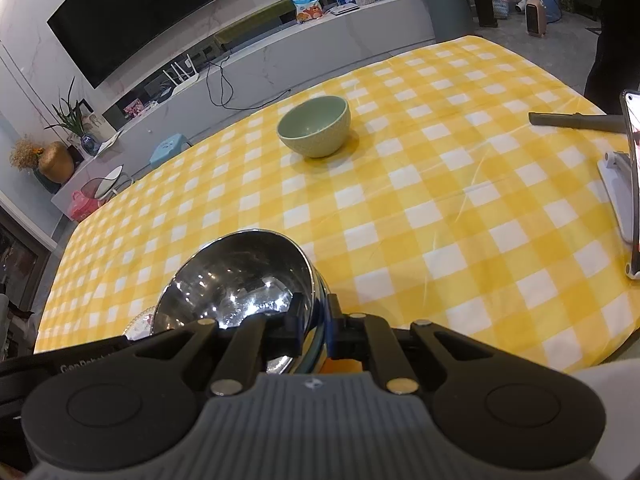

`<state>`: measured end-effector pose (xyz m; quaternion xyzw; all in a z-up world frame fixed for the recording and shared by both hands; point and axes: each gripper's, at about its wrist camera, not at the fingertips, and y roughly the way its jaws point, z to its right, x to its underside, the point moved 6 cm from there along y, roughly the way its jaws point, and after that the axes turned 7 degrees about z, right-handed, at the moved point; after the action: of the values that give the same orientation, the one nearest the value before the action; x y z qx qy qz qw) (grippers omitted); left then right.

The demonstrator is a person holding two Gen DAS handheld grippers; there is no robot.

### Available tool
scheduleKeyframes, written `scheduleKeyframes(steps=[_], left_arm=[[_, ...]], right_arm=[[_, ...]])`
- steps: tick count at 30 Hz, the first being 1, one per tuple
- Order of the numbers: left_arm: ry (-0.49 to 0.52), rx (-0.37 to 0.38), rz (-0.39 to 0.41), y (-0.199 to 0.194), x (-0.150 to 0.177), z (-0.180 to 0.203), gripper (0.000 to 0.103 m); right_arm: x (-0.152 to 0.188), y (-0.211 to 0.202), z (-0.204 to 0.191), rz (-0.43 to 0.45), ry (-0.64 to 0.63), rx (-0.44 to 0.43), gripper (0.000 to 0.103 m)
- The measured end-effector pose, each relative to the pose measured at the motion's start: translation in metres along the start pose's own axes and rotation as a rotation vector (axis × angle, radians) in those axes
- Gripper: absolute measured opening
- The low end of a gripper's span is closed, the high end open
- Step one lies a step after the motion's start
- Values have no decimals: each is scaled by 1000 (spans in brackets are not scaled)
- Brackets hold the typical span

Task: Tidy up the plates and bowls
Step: 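Lower the blue bowl into the orange bowl and open the left gripper, then move the open left gripper to the rim of the pale green bowl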

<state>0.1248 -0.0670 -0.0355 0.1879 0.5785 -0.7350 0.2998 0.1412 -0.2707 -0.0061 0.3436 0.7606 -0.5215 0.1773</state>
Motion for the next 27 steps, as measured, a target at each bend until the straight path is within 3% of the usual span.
scheduleKeyframes(steps=[2, 4, 8, 13, 23, 27], left_arm=[[-10, 7, 6, -1, -1, -1, 14], [-21, 13, 14, -3, -3, -3, 16], [-37, 28, 39, -8, -9, -6, 29], [9, 30, 69, -12, -19, -2, 34], [115, 36, 90, -6, -45, 17, 37], [143, 28, 85, 6, -52, 20, 40]], right_arm=[[0, -2, 0, 5, 8, -10, 14], [0, -3, 0, 7, 11, -16, 23], [-5, -6, -2, 28, 4, -34, 33], [-15, -14, -2, 111, -20, -68, 41], [-52, 17, 20, 195, -34, -60, 49], [-59, 42, 31, 158, 11, -51, 53]])
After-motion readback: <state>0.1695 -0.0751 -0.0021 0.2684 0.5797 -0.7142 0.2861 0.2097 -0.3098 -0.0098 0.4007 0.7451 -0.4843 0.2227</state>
